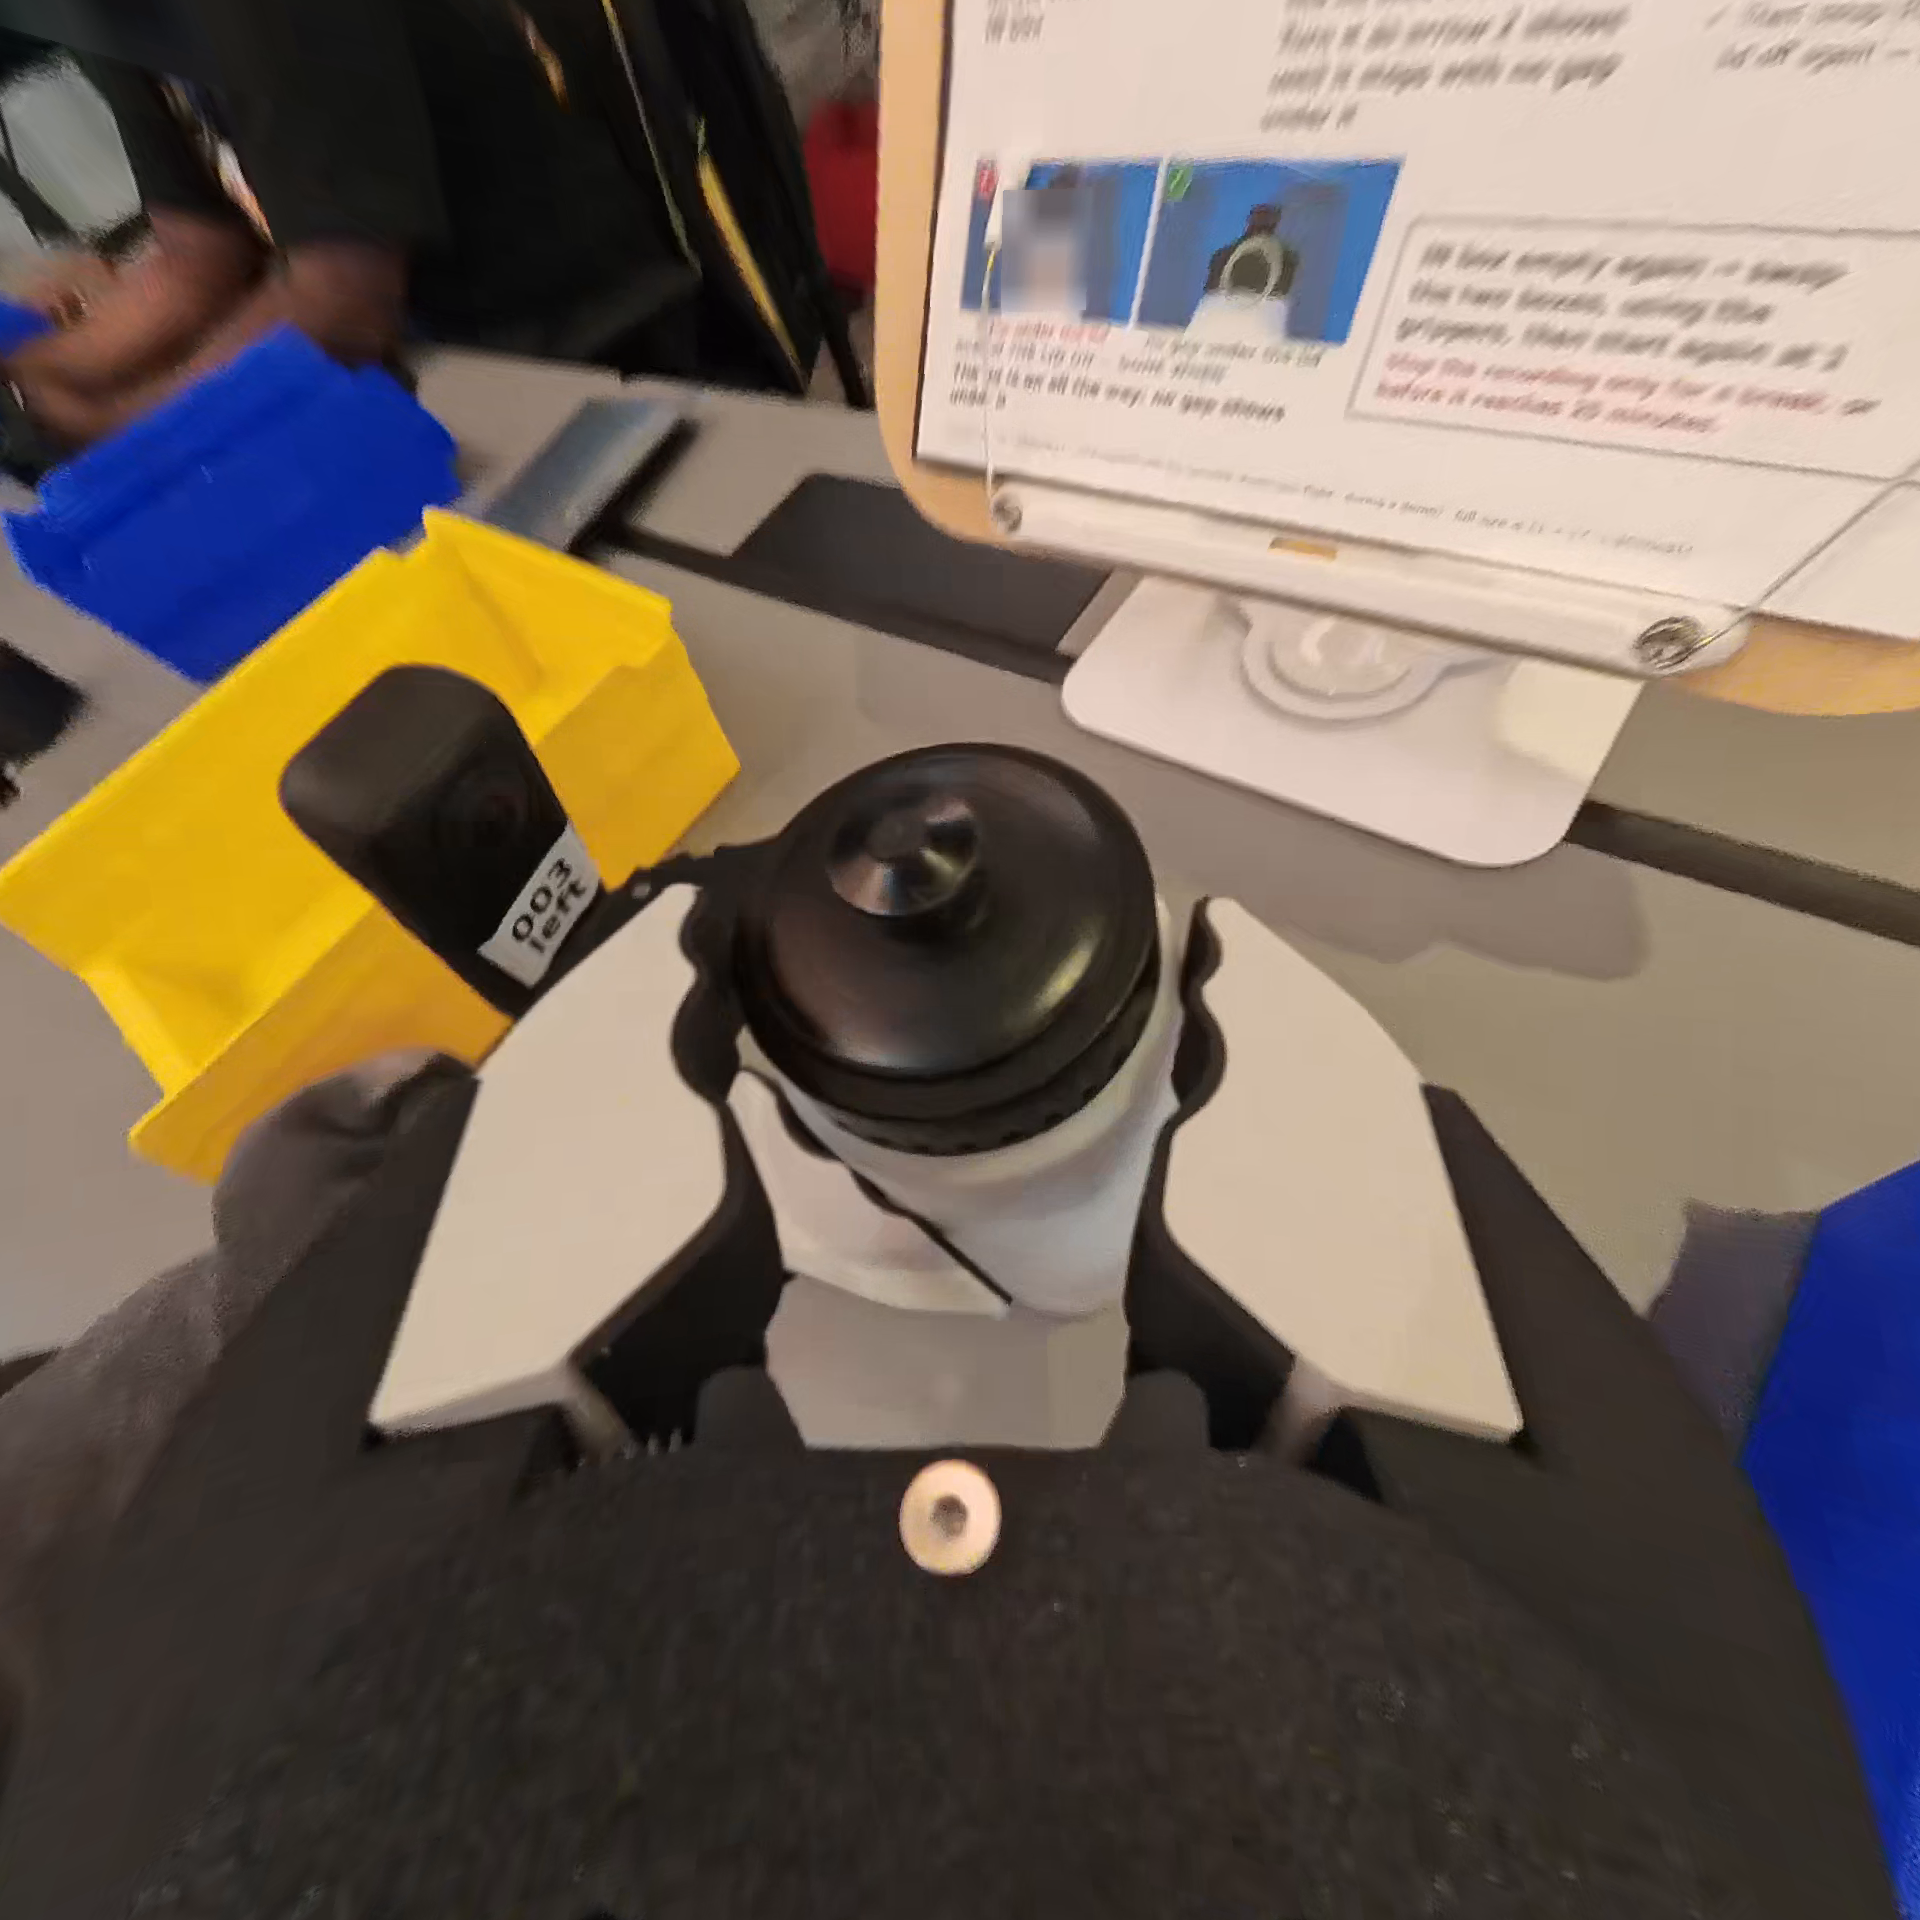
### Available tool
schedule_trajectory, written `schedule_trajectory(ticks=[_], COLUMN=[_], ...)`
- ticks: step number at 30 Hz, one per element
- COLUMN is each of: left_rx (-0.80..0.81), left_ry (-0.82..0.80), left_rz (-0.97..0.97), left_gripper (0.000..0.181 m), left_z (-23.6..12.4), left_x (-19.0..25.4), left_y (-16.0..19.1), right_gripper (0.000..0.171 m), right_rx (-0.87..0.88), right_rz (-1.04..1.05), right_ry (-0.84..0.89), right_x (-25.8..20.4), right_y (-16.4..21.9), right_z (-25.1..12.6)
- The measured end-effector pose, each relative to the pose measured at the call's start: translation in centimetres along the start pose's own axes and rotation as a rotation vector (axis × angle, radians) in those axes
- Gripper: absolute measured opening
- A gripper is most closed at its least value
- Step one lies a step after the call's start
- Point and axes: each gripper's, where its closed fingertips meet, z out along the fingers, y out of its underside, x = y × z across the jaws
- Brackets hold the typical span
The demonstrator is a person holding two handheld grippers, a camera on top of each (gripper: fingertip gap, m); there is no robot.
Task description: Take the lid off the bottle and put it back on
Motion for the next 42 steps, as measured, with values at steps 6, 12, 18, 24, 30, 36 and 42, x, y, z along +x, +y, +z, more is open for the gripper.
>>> schedule_trajectory(ticks=[6, 12, 18, 24, 30, 36, 42], left_rx=[-0.012, -0.016, -0.016, -0.022, -0.014, -0.001, -0.002], left_ry=[0.014, 0.034, 0.052, 0.074, 0.086, 0.092, 0.09], left_rz=[0.002, 0.005, 0.006, 0.0, -0.011, -0.021, -0.026], left_gripper=[0.085, 0.085, 0.085, 0.085, 0.085, 0.085, 0.085], left_z=[-0.1, -0.1, -0.2, -0.3, -0.5, -0.6, -0.6], left_x=[0.2, 0.4, 0.5, 0.6, 0.7, 0.7, 0.6], left_y=[0.1, 0.1, 0.1, 0.1, 0.1, 0.1, 0.0], right_gripper=[0.079, 0.079, 0.079, 0.078, 0.076, 0.08, 0.101], right_rx=[0.117, -0.002, -0.187, -0.424, -0.55, -0.395, -0.102], right_rz=[-0.13, -0.297, -0.497, -0.784, -0.949, -0.892, -0.628], right_ry=[-0.106, -0.425, -0.74, -0.967, -1.089, -1.026, -0.59], right_x=[-0.5, -1.2, -1.7, -1.3, -0.7, -1.5, -1.1], right_y=[-0.5, 0.0, 0.8, 1.3, 1.4, 0.7, -1.7], right_z=[0.1, -0.2, -0.8, -1.3, -1.5, -1.7, -2.8])
